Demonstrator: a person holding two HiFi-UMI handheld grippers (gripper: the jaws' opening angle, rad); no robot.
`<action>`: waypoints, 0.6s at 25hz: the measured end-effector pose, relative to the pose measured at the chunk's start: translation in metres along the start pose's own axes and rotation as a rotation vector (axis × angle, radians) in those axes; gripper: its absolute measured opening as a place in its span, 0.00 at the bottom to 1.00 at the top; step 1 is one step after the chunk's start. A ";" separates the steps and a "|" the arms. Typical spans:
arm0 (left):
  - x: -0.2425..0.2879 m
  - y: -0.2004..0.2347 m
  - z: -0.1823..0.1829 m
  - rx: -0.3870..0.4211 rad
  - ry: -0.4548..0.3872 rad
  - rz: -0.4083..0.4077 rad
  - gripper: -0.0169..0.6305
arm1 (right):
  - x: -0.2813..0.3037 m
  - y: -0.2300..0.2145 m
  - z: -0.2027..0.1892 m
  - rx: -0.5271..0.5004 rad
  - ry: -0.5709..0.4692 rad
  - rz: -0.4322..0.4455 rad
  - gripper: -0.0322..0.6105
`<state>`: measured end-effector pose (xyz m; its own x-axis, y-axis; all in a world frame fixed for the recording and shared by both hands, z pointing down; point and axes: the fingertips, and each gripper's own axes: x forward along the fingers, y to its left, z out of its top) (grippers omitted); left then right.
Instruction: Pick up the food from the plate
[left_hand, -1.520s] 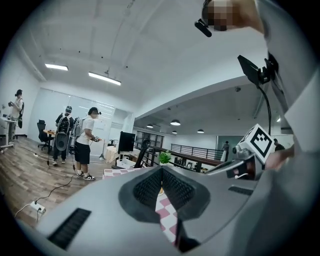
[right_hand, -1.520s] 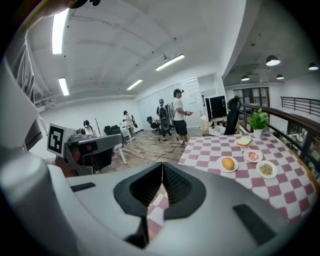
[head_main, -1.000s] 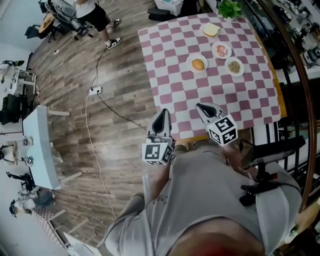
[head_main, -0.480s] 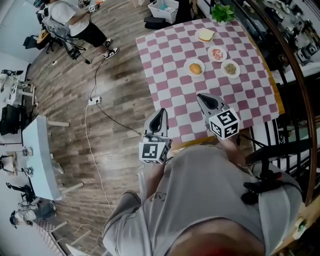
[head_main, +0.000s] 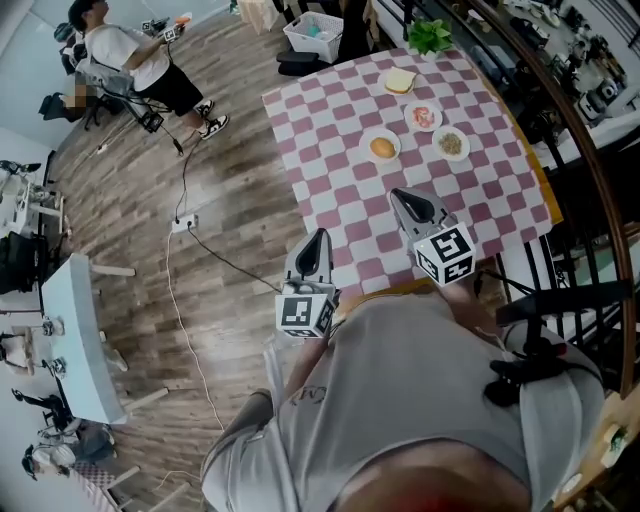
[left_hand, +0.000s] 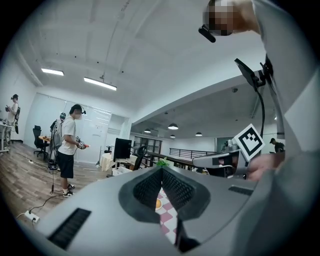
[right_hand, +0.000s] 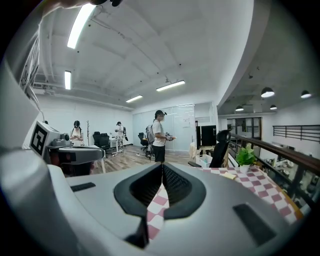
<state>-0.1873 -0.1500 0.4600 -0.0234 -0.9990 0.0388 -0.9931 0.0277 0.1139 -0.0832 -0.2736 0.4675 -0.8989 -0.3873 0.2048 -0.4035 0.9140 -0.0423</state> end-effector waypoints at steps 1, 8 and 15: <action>-0.001 0.000 0.002 0.007 -0.003 -0.005 0.04 | -0.001 0.003 0.002 -0.005 -0.006 0.003 0.07; 0.000 0.000 0.008 0.013 -0.025 -0.006 0.04 | -0.015 0.013 0.015 -0.052 -0.055 0.025 0.07; -0.003 -0.005 -0.009 -0.019 0.028 -0.014 0.04 | -0.013 0.023 0.003 -0.049 0.013 0.138 0.07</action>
<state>-0.1811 -0.1466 0.4681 -0.0057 -0.9979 0.0644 -0.9909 0.0143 0.1339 -0.0811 -0.2477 0.4613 -0.9428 -0.2566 0.2128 -0.2675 0.9633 -0.0233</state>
